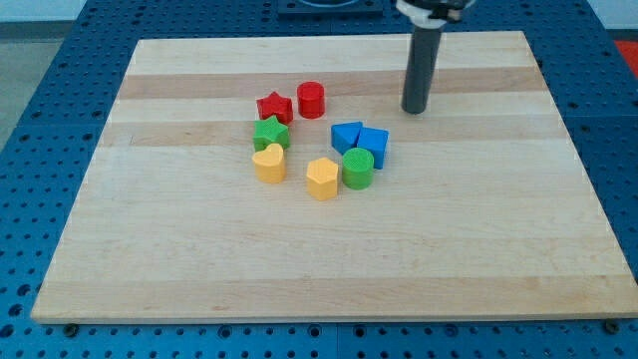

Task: Push the yellow heart to the left of yellow hexagon

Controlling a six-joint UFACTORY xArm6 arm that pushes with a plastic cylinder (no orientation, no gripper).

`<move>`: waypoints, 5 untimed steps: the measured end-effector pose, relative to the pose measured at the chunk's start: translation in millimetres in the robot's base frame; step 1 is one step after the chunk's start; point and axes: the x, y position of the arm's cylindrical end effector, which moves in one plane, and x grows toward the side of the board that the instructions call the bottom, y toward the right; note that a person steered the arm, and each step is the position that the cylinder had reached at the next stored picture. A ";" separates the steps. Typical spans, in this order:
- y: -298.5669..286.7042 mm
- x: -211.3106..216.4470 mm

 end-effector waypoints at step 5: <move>-13.1 -93.2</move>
